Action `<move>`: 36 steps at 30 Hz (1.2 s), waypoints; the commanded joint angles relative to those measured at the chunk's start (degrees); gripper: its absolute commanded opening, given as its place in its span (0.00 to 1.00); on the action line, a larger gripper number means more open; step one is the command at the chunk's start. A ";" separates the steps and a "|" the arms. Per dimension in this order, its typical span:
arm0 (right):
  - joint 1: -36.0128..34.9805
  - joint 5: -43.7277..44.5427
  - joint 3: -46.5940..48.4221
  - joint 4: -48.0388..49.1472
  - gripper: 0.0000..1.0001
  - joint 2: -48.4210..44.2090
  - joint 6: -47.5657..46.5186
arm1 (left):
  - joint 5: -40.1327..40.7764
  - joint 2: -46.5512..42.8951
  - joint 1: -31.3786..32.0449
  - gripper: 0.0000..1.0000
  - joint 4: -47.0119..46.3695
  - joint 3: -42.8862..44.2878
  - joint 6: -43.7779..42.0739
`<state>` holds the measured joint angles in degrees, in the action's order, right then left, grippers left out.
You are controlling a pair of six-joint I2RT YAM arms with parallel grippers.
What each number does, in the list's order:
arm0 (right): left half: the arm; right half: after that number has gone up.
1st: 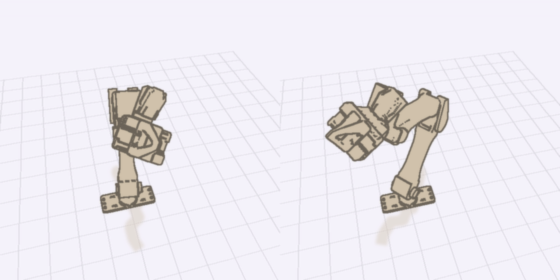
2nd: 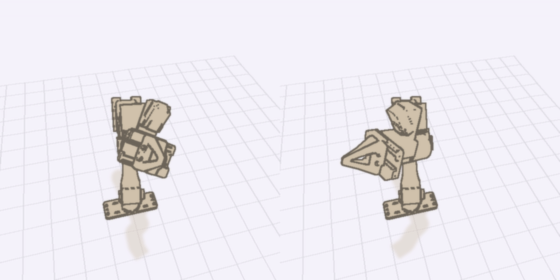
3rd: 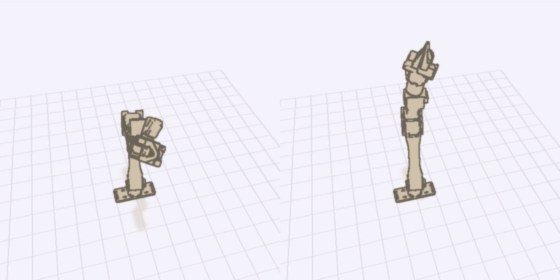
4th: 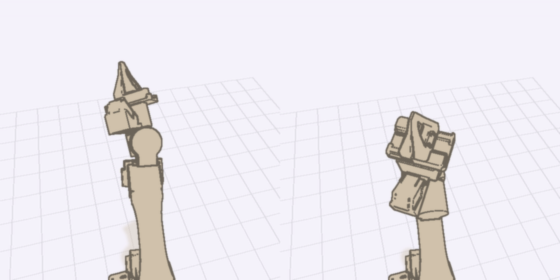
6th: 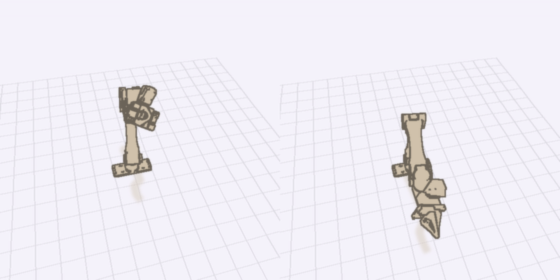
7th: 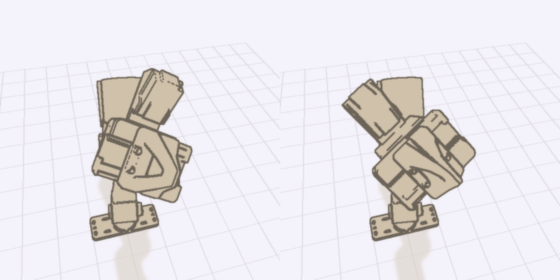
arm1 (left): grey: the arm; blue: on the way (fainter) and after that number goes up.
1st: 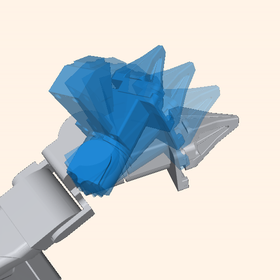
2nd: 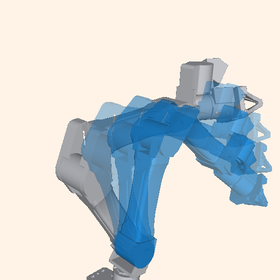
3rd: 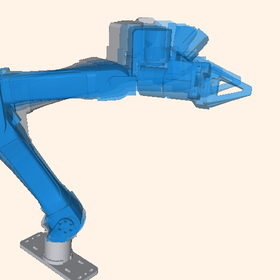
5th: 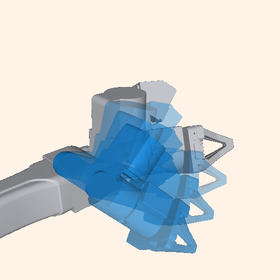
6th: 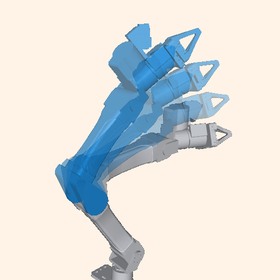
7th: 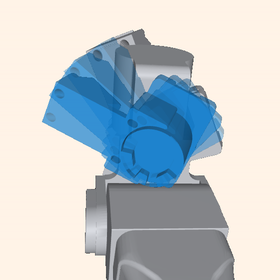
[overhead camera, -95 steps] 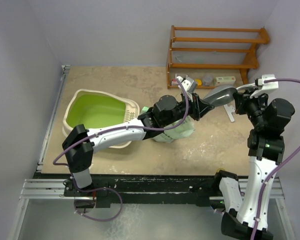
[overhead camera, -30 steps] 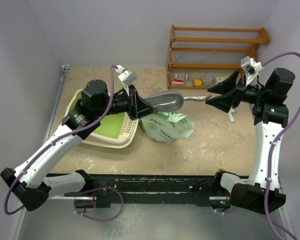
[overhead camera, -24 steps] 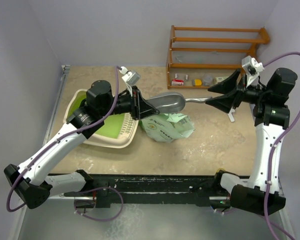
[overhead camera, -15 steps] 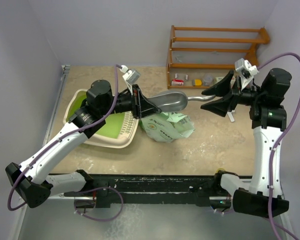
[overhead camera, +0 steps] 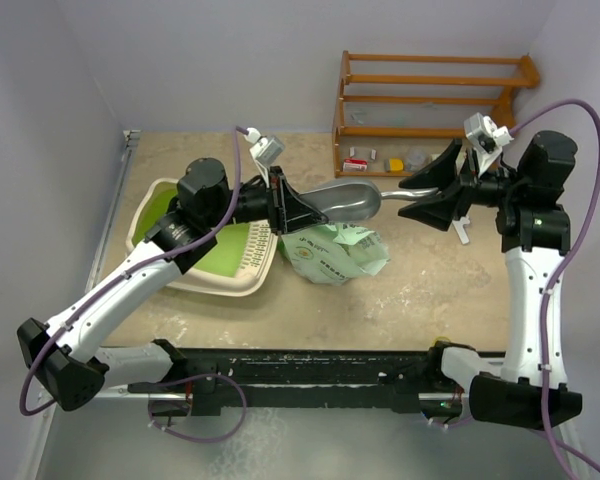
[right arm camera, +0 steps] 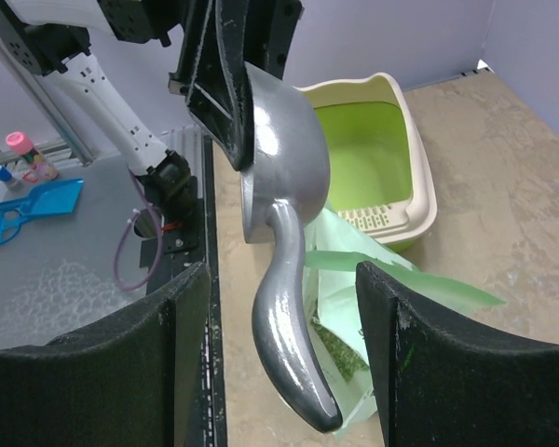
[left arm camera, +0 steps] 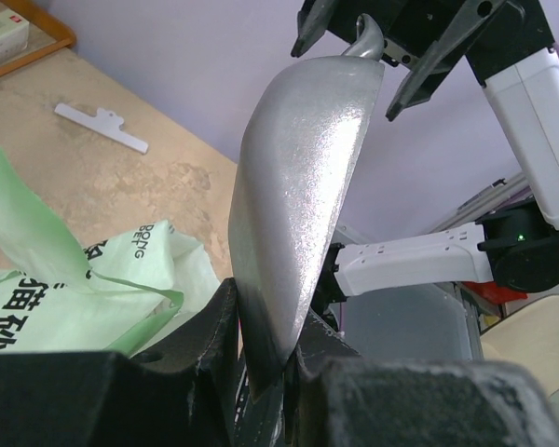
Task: Fill the litter box with clean litter
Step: Pick up the spatula from the center of the board.
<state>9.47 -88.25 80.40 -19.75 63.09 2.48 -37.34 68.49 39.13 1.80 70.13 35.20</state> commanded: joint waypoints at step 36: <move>-2.71 -7.29 1.90 1.62 0.66 -1.08 0.56 | -2.24 1.61 0.25 0.03 -12.41 -2.89 4.22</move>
<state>7.11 -88.25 81.43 -19.70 62.94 2.48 -38.65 70.54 39.13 -4.84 67.42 38.46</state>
